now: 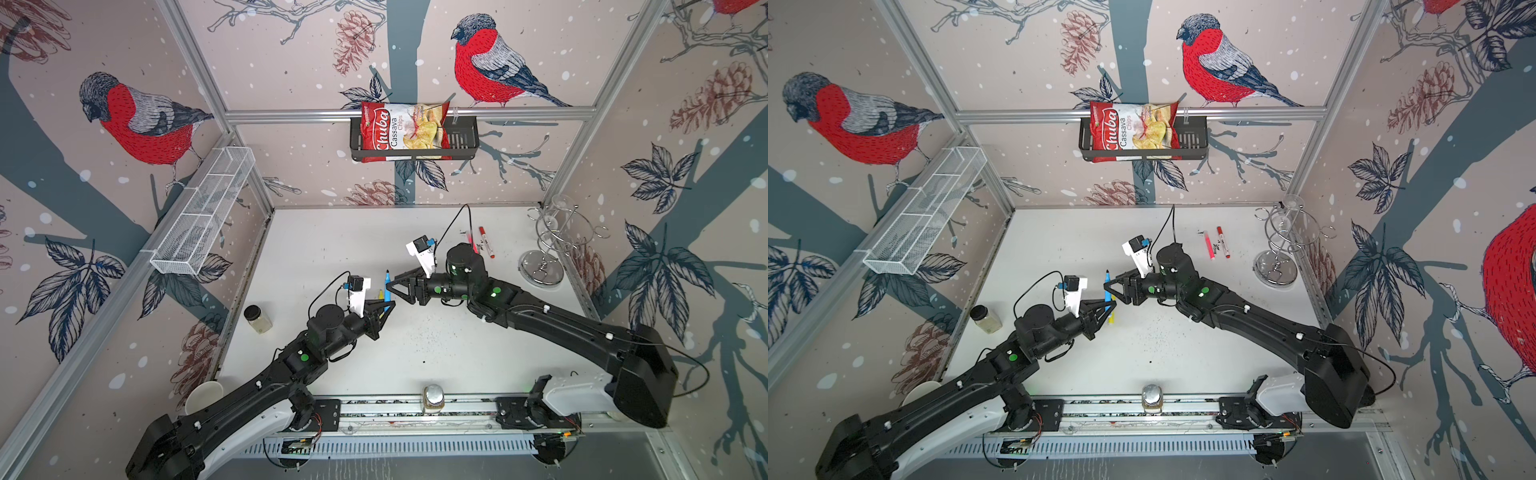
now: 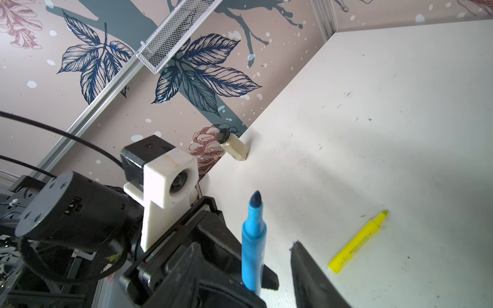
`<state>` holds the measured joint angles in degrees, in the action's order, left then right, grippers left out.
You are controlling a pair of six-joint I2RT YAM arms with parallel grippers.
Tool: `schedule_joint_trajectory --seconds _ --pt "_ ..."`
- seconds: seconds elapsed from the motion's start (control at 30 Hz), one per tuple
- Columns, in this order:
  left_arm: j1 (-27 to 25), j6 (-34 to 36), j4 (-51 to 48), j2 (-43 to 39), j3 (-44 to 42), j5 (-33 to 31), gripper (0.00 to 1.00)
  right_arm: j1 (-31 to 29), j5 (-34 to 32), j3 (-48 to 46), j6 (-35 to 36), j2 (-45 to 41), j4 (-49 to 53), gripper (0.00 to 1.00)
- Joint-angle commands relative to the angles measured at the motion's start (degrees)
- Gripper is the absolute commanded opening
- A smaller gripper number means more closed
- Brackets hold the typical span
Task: Insert the pens into the pen caps
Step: 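Move the right gripper away to the translucent cap near the far edge and lower it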
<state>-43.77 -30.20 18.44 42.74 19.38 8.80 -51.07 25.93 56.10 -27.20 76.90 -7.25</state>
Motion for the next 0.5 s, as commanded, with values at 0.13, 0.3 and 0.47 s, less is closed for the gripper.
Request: schedule_joint_trajectory --seconds 0.13,0.3,0.47 --pt "0.2 0.2 0.2 -1.3 -0.9 -1.8 0.00 0.9 -13.3 -3.3 -1.6 -4.9 8.6 0.58" --pt "0.2 0.5 0.4 -1.0 -1.4 -2.5 0.00 2.4 -22.8 -4.6 -3.0 -9.0 15.7 0.58" --pt "0.2 1.1 0.4 0.2 -0.9 -2.7 0.00 8.0 -28.2 -5.6 -6.5 -9.3 22.2 0.60"
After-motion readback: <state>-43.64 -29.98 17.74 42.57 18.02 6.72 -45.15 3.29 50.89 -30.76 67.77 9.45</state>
